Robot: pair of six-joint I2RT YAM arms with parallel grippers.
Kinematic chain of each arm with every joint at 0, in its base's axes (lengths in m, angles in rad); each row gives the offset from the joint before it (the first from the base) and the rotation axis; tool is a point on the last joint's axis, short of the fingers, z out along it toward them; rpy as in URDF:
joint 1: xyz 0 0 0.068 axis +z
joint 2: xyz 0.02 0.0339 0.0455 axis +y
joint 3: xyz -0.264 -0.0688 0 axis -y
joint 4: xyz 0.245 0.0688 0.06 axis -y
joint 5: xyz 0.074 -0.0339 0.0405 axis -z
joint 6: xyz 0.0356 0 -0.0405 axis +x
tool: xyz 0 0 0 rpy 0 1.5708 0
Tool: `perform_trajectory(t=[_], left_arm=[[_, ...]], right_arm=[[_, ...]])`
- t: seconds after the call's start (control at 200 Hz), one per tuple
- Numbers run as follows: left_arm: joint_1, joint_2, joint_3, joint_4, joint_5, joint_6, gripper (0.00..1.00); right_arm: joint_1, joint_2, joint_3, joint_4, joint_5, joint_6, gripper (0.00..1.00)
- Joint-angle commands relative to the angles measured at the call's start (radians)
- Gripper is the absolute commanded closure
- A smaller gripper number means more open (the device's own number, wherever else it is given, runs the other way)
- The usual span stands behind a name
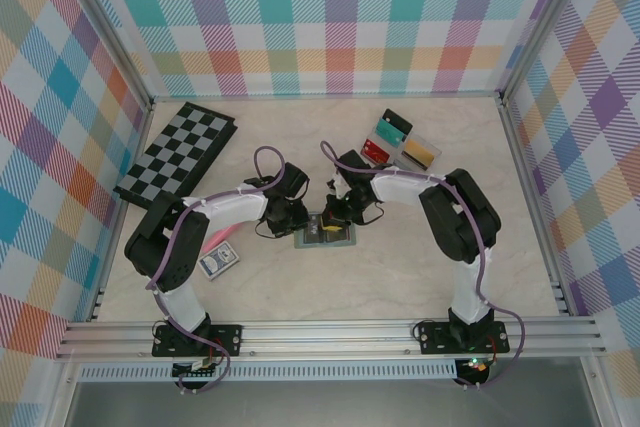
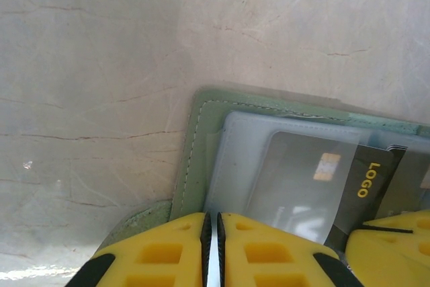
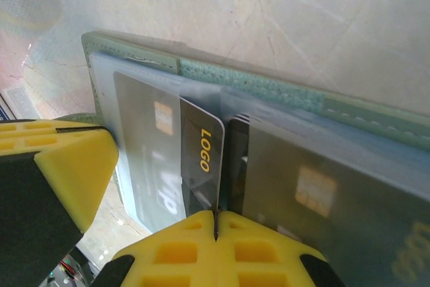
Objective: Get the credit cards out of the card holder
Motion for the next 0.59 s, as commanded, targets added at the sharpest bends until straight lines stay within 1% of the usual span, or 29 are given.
perform_trajectory(t=[0.0, 0.16, 0.27, 0.34, 0.46, 0.59], left_arm=[[0.002, 0.022, -0.014, -0.068, -0.037, 0.009, 0.87], [0.003, 0.011, -0.005, -0.072, -0.038, 0.019, 0.89], [0.004, -0.027, 0.021, -0.081, -0.048, 0.048, 0.89], [0.004, -0.050, 0.048, -0.092, -0.049, 0.071, 0.89], [0.004, -0.079, 0.058, -0.046, 0.003, 0.090, 0.87], [0.003, -0.073, 0.040, 0.015, 0.064, 0.089, 0.86]], right_arm=[[-0.011, -0.048, -0.009, -0.059, 0.028, -0.032, 1.00], [-0.013, -0.071, -0.017, -0.056, 0.016, -0.027, 1.00], [-0.018, -0.089, -0.017, -0.085, 0.062, -0.016, 1.00], [-0.023, -0.099, -0.023, -0.092, 0.062, -0.022, 1.00], [-0.028, -0.103, -0.027, -0.093, 0.034, -0.042, 1.00], [-0.032, -0.104, -0.032, -0.066, -0.011, -0.043, 1.00]])
